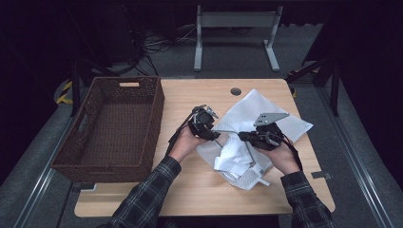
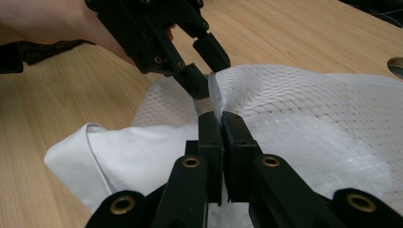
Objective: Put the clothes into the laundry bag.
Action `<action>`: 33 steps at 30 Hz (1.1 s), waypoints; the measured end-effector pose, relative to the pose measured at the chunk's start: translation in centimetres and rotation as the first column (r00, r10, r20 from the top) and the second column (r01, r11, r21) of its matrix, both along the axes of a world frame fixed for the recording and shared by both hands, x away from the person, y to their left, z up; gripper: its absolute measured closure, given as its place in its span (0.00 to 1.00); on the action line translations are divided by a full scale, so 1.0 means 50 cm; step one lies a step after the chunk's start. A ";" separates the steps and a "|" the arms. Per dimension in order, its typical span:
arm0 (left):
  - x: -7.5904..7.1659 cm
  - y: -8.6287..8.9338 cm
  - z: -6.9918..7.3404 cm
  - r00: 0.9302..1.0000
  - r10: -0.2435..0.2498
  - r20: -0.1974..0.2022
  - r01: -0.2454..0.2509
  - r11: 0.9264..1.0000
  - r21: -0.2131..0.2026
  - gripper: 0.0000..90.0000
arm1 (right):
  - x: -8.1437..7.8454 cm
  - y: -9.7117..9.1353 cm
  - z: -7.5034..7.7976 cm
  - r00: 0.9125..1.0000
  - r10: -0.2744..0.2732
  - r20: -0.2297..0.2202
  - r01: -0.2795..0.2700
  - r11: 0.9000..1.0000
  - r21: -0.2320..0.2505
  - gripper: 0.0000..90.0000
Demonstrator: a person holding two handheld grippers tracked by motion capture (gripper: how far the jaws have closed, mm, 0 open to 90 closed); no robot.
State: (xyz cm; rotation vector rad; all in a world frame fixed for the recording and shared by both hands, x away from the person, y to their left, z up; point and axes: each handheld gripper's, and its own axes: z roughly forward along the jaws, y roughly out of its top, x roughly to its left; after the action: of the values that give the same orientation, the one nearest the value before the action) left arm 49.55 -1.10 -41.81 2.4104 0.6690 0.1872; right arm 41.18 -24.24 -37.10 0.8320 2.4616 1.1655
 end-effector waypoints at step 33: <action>-0.137 0.084 0.017 0.993 -0.057 -0.104 0.050 0.996 -0.068 0.97 | -0.012 -0.005 -0.020 0.998 0.017 -0.058 -0.017 1.000 -0.007 0.72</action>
State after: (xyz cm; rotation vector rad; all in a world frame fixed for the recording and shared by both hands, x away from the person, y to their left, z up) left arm 42.69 3.10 -40.98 2.3850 0.6467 0.0154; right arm 40.60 -24.49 -38.09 0.8560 2.5228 1.1530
